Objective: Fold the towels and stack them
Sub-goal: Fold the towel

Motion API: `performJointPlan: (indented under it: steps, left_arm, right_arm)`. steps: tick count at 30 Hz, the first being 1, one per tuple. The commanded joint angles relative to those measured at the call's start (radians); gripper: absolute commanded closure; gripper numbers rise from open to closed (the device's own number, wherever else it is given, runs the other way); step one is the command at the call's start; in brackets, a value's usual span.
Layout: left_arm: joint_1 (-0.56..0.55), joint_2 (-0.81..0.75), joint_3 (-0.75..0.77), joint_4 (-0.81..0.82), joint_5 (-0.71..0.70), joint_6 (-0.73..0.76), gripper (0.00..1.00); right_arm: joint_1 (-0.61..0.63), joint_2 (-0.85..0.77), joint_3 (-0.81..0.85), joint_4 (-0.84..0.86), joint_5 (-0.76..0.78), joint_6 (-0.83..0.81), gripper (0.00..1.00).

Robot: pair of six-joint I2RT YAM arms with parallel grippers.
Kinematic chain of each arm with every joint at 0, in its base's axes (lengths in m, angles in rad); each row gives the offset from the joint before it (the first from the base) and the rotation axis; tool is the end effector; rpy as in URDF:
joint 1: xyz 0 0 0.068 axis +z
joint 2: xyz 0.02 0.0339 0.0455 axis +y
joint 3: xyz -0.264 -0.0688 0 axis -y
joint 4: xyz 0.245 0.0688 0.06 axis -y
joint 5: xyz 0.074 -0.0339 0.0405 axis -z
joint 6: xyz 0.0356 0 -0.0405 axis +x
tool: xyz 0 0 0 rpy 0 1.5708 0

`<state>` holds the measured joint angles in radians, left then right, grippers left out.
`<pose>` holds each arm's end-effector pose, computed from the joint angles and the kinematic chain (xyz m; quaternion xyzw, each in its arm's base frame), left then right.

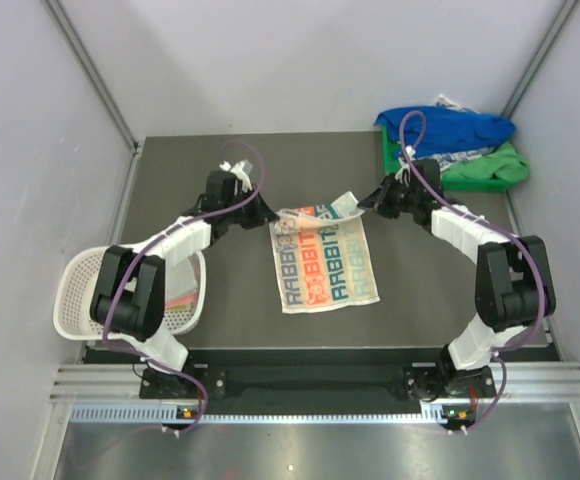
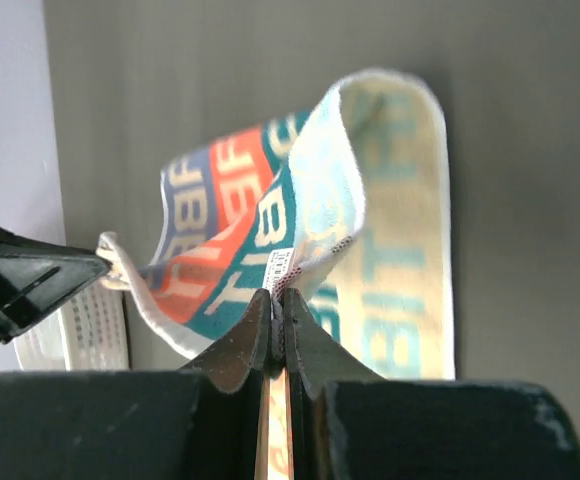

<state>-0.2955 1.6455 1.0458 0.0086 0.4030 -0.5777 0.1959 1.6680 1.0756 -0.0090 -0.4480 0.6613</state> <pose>0.3446 -0.1195 0.2285 -0.0284 0.8692 -0.3550 0.3431 0.3598 0.0871 0.2292 0.0982 0.8633 0.3676 0.3315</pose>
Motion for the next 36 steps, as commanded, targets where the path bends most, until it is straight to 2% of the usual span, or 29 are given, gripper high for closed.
performJointPlan:
  steps: [1, 5, 6, 9, 11, 12, 15, 19, 22, 24, 26, 29, 31, 33, 36]
  left_arm:
    - [-0.022, -0.102, -0.095, 0.105, -0.016, 0.004, 1.00]
    - [-0.053, -0.153, -0.194, 0.106, -0.020, 0.021, 1.00]
    - [-0.060, -0.171, -0.211, 0.106, -0.023, 0.025, 0.97]
    - [-0.068, -0.199, -0.254, 0.111, -0.017, 0.004, 0.78]
    - [-0.077, -0.228, -0.268, 0.110, -0.016, -0.010, 0.72]
    - [-0.082, -0.240, -0.271, 0.103, -0.030, -0.031, 0.65]
    - [-0.088, -0.286, -0.294, 0.080, -0.096, -0.121, 0.59]
    - [-0.128, -0.302, -0.291, 0.016, -0.159, -0.237, 0.56]
    - [-0.194, -0.296, -0.262, -0.093, -0.269, -0.330, 0.55]
    - [-0.241, -0.303, -0.268, -0.151, -0.353, -0.448, 0.55]
    - [-0.264, -0.328, -0.299, -0.159, -0.378, -0.545, 0.58]
    - [-0.324, -0.371, -0.310, -0.228, -0.499, -0.650, 0.57]
    - [-0.352, -0.385, -0.306, -0.258, -0.553, -0.686, 0.57]
    - [-0.355, -0.386, -0.290, -0.336, -0.569, -0.728, 0.57]
    - [-0.356, -0.369, -0.277, -0.366, -0.578, -0.755, 0.57]
  right_arm:
    - [0.007, -0.121, -0.090, 0.075, -0.015, 0.012, 1.00]
    - [0.016, -0.186, -0.242, 0.104, -0.009, 0.008, 1.00]
    - [0.020, -0.194, -0.264, 0.112, -0.006, 0.004, 1.00]
    - [0.027, -0.215, -0.330, 0.133, -0.008, -0.003, 1.00]
    - [0.033, -0.217, -0.359, 0.147, -0.006, -0.005, 1.00]
    - [0.034, -0.215, -0.368, 0.158, -0.006, -0.006, 1.00]
    - [0.046, -0.212, -0.396, 0.175, -0.003, -0.008, 1.00]
    - [0.053, -0.208, -0.410, 0.188, 0.000, -0.005, 1.00]
    - [0.056, -0.214, -0.416, 0.193, 0.006, -0.003, 1.00]
    - [0.057, -0.214, -0.421, 0.195, 0.011, 0.000, 1.00]
    - [0.059, -0.212, -0.430, 0.207, 0.009, 0.004, 1.00]
    - [0.063, -0.211, -0.440, 0.218, 0.009, 0.011, 1.00]
    - [0.063, -0.205, -0.445, 0.221, 0.008, 0.012, 1.00]
    - [0.065, -0.203, -0.447, 0.230, 0.008, 0.015, 1.00]
    - [0.066, -0.198, -0.451, 0.238, 0.009, 0.018, 1.00]
